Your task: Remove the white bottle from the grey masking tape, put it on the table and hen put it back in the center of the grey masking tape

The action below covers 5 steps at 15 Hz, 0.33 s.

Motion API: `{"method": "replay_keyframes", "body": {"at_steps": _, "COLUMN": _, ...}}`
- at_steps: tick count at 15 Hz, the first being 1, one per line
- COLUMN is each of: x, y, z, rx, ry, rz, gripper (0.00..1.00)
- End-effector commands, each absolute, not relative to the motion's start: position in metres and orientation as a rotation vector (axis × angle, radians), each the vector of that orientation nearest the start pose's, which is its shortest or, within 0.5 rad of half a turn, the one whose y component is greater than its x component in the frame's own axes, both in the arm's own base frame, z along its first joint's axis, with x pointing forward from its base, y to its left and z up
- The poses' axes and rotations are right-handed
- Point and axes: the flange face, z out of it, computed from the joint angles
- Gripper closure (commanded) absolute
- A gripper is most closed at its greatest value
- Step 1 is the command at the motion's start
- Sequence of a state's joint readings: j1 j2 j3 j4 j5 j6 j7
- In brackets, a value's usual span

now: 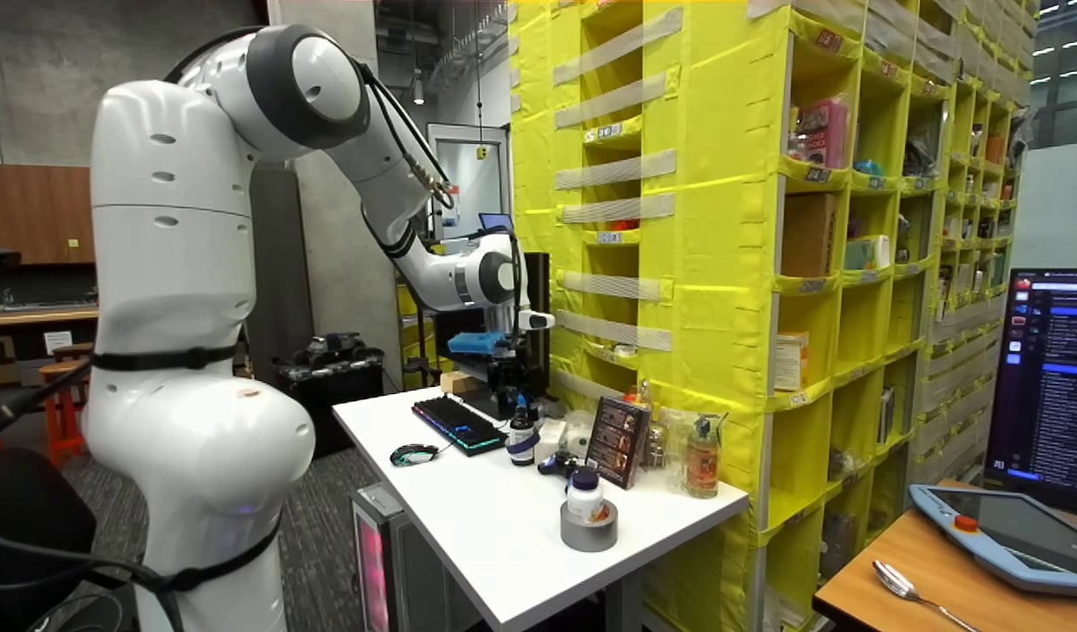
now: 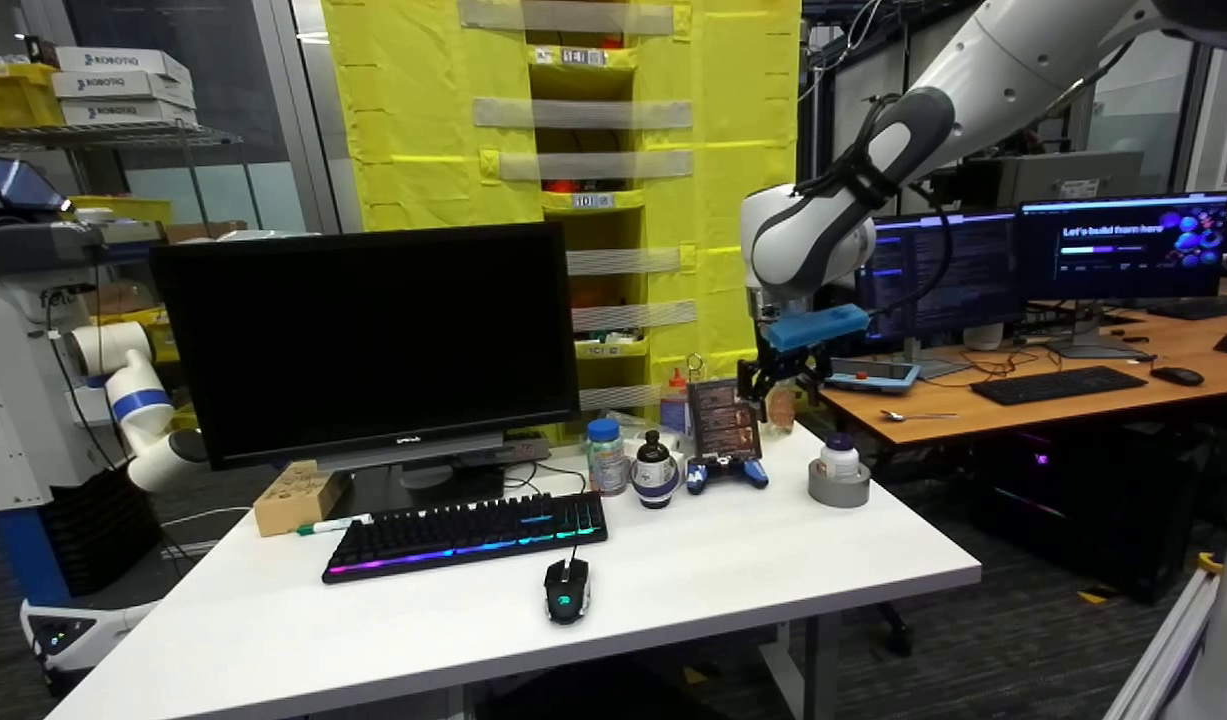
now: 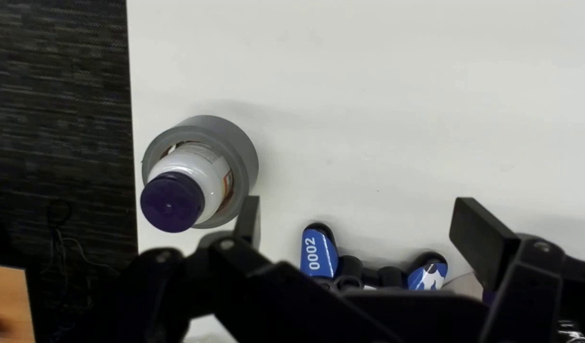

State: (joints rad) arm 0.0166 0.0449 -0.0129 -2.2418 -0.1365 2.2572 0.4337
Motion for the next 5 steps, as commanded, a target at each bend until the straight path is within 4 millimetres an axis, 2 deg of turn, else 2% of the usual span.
{"method": "replay_keyframes", "body": {"at_steps": 1, "x": 0.5153, "y": 0.0023, "z": 0.3552, "rx": -3.222, "ry": 0.489, "rz": 0.041, "gripper": 0.00}}
{"method": "replay_keyframes", "body": {"at_steps": 2, "x": 0.5238, "y": -0.0001, "z": 0.3482, "rx": -3.210, "ry": 0.528, "rz": 0.028, "gripper": 0.00}}
{"method": "replay_keyframes", "body": {"at_steps": 5, "x": 0.5229, "y": 0.0015, "z": 0.3495, "rx": -3.213, "ry": 0.518, "rz": 0.035, "gripper": 0.00}}
